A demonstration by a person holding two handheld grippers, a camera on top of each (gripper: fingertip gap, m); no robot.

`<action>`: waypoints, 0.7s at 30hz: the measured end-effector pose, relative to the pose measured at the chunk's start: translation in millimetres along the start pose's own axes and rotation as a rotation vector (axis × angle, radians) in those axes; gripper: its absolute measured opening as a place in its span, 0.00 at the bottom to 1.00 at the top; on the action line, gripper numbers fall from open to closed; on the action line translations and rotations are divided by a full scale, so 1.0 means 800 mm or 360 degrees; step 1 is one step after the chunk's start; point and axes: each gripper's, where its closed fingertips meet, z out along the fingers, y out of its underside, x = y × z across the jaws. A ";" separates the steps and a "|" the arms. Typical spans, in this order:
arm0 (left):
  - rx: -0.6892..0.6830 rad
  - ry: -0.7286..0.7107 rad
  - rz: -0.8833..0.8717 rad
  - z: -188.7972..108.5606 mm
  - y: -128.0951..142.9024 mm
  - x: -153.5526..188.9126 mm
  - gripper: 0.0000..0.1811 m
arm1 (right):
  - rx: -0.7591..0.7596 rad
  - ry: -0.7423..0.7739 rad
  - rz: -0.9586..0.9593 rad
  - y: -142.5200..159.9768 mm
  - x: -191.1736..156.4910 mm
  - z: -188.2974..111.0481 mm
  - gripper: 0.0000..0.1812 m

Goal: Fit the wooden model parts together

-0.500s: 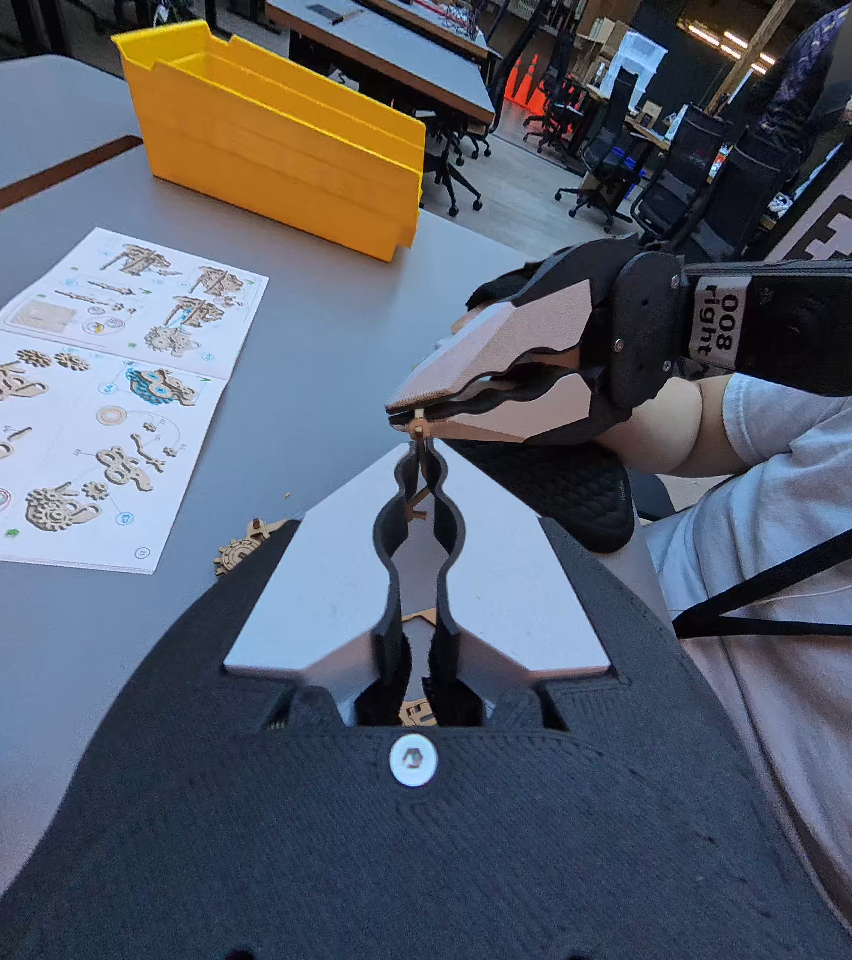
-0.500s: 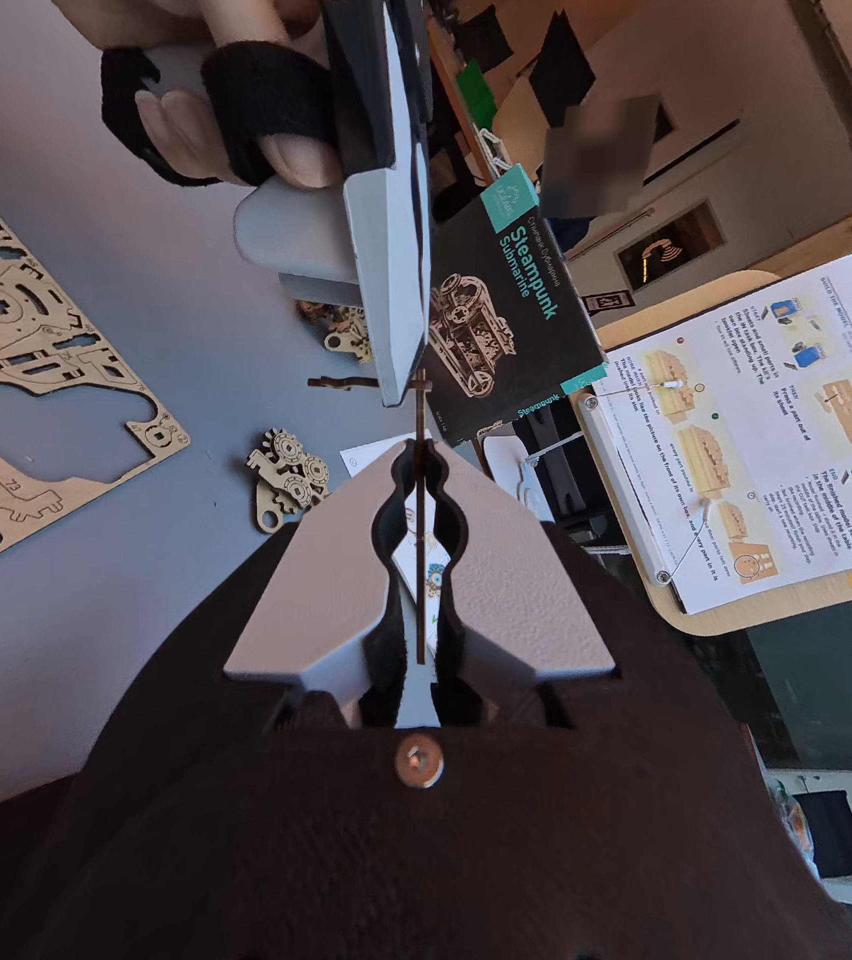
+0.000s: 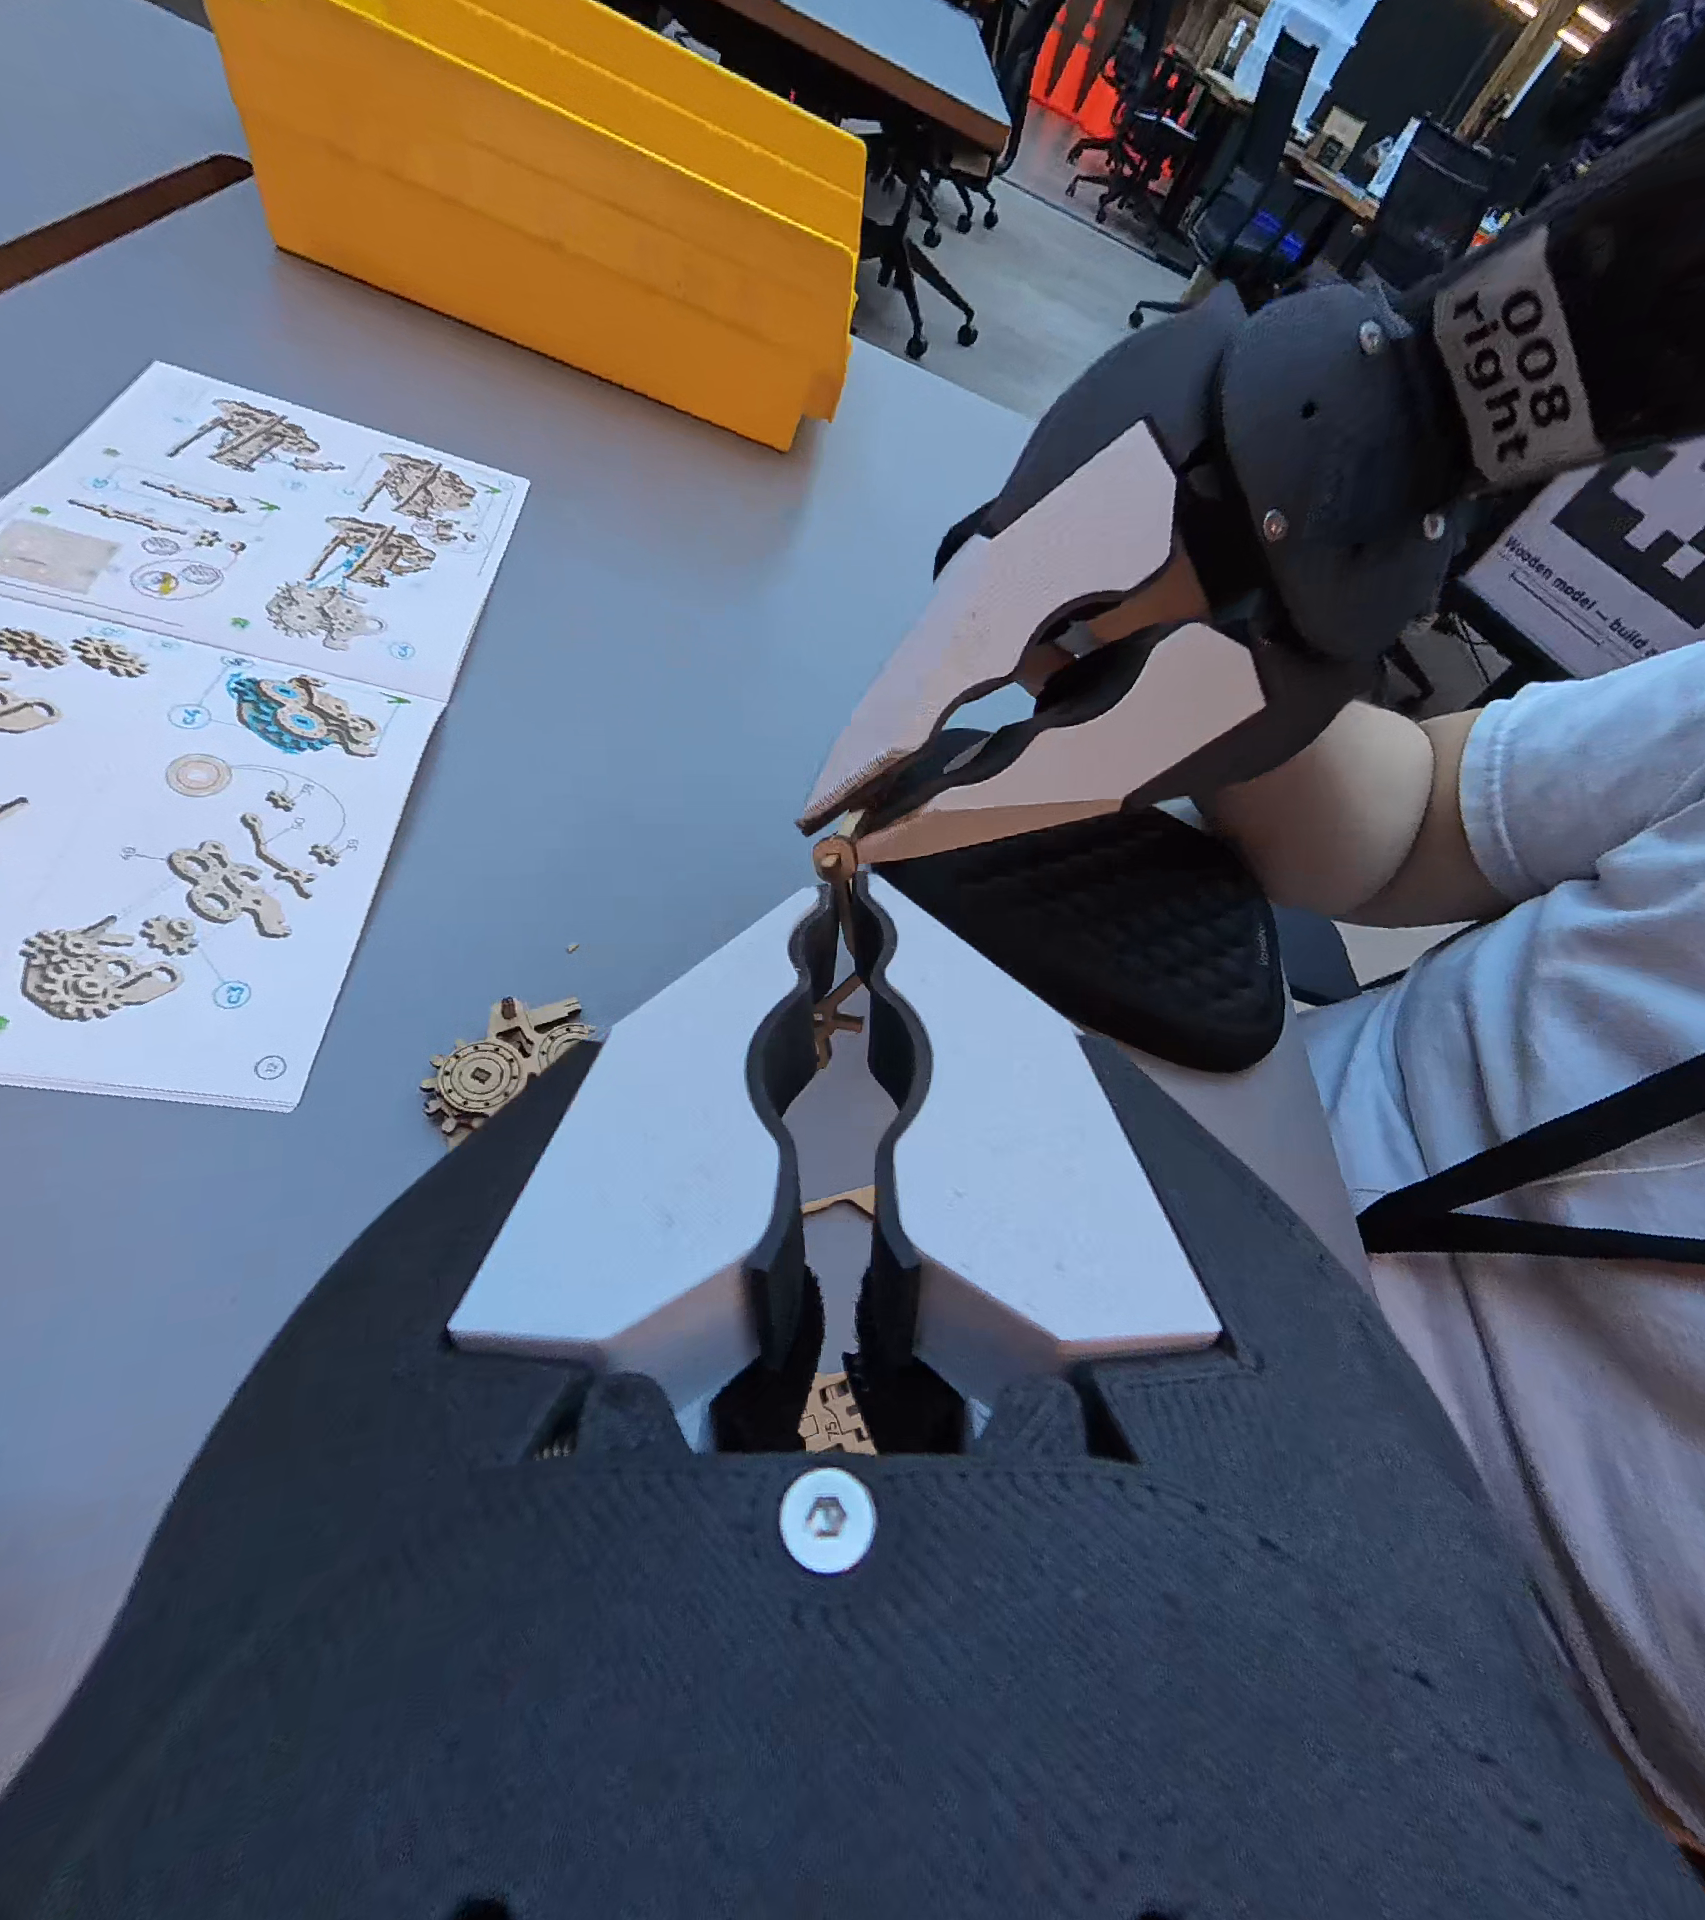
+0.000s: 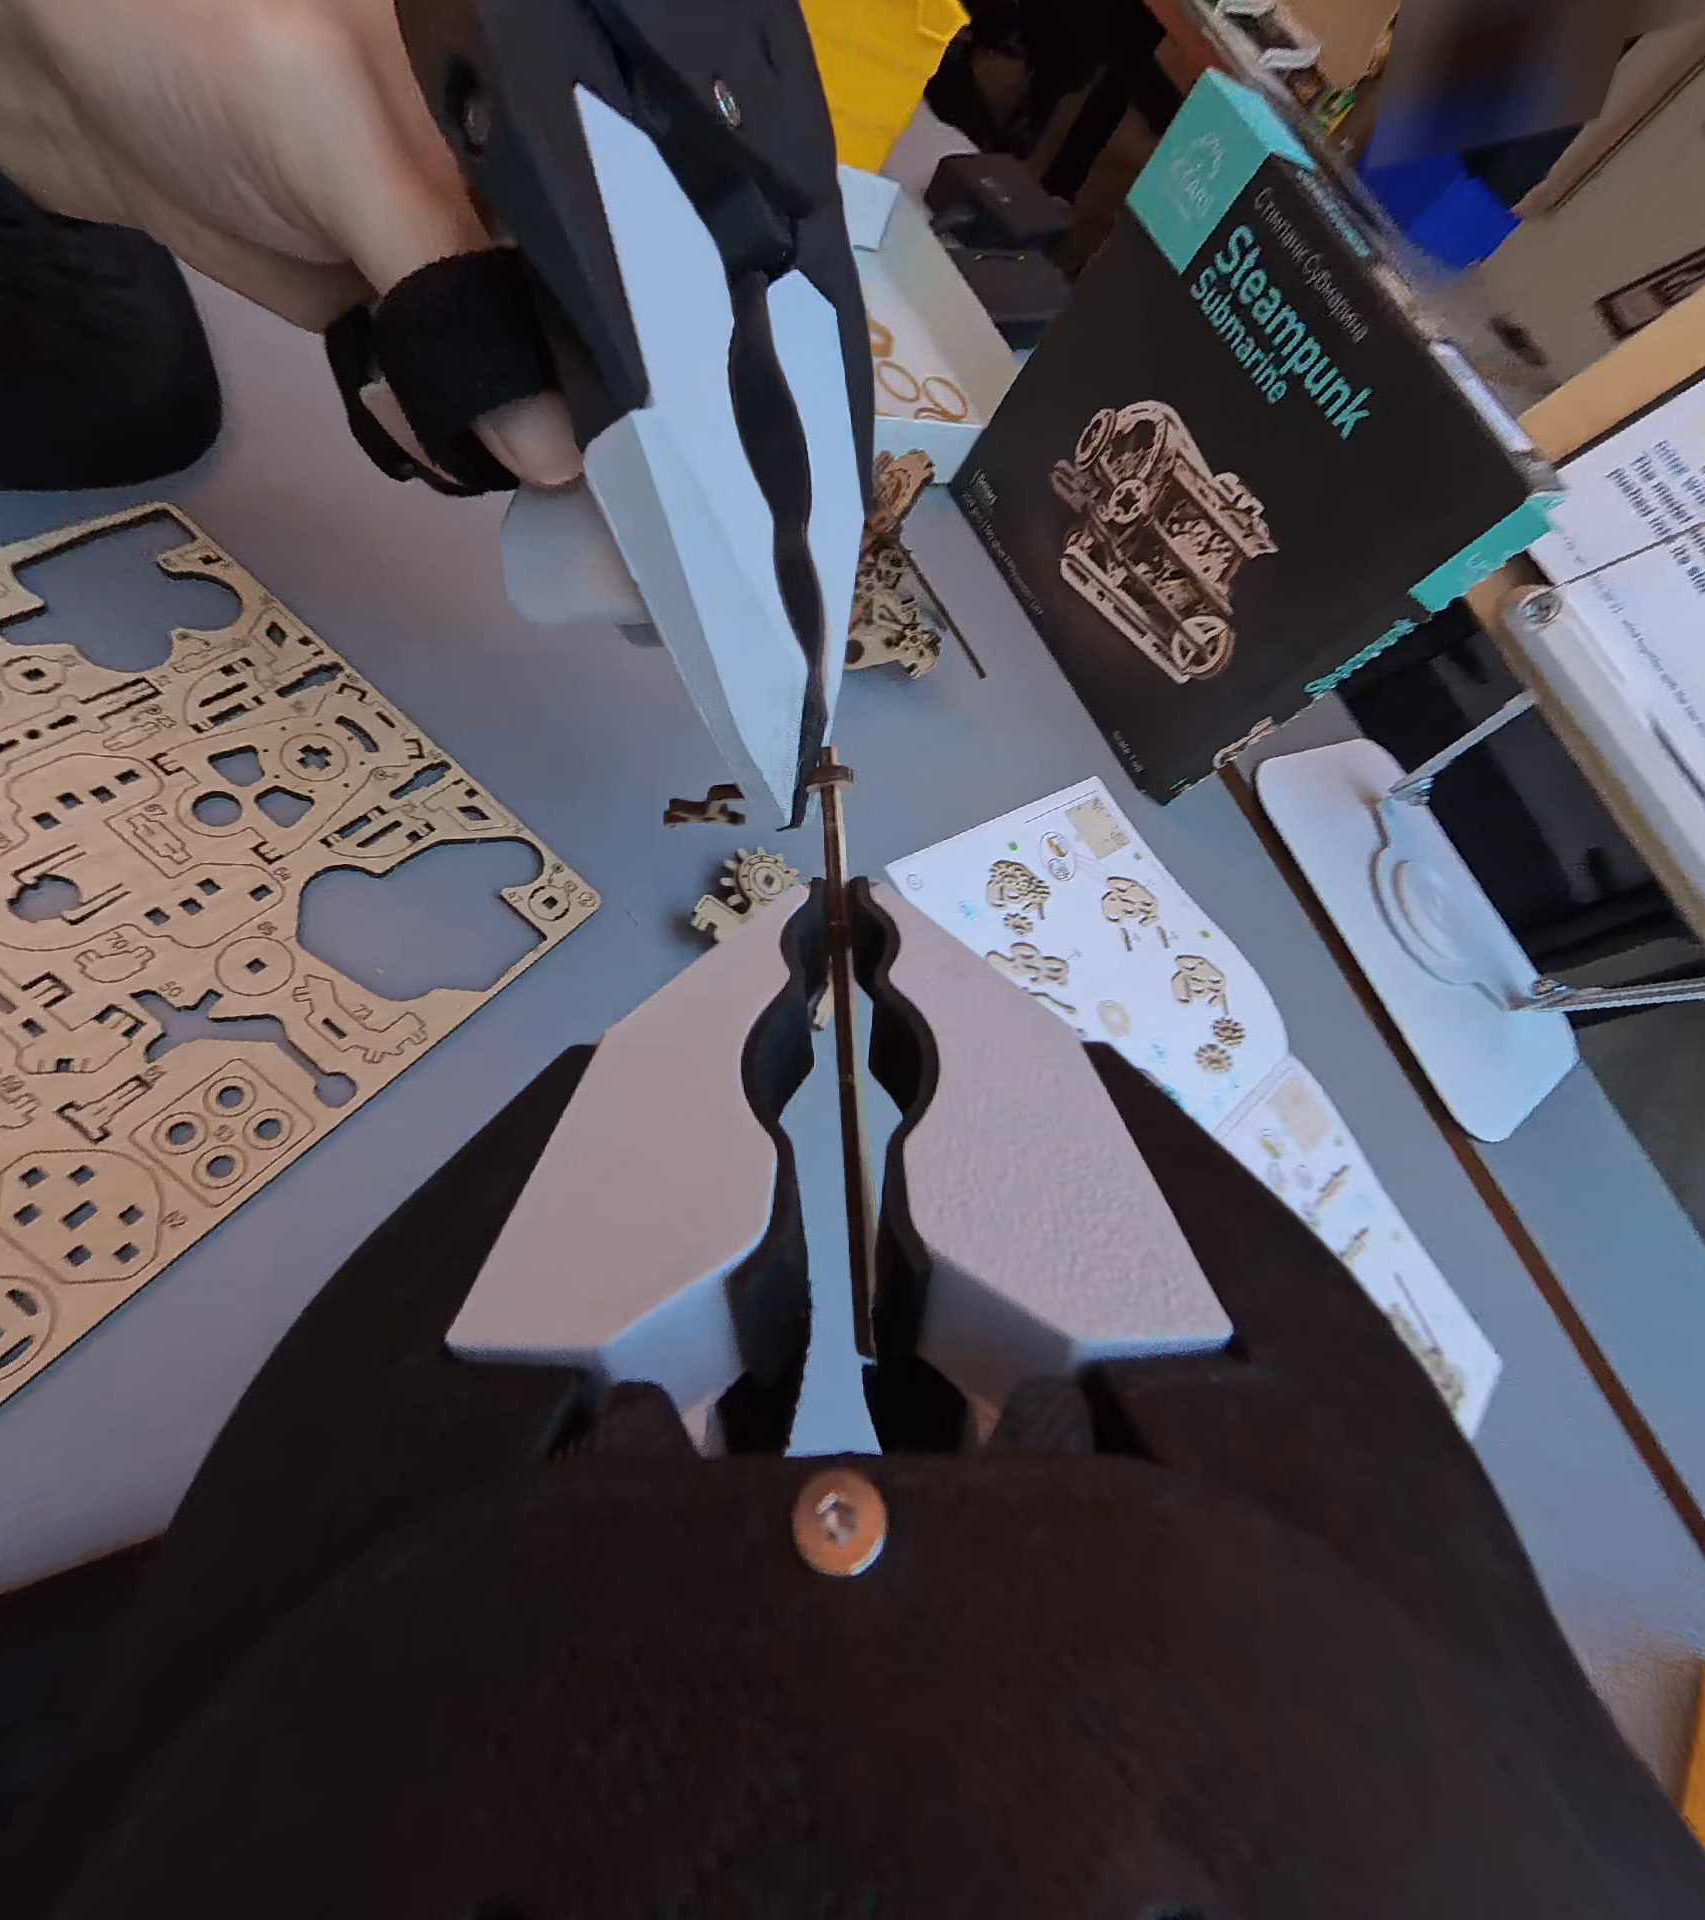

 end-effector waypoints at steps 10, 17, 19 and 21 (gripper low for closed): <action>0.0179 0.0080 -0.0104 -0.008 -0.019 0.003 0.00 | 0.0181 0.0096 0.0102 -0.010 0.004 0.003 0.01; 0.0053 -0.0004 -0.0036 -0.005 -0.007 -0.003 0.00 | 0.0084 0.0085 0.0128 -0.011 0.007 -0.003 0.01; 0.0080 -0.0002 -0.0038 -0.004 -0.010 -0.002 0.00 | 0.0097 0.0057 0.0153 -0.010 0.009 -0.002 0.01; 0.0105 0.0015 -0.0063 -0.006 -0.012 -0.001 0.00 | 0.0092 0.0036 0.0153 -0.007 0.006 0.002 0.01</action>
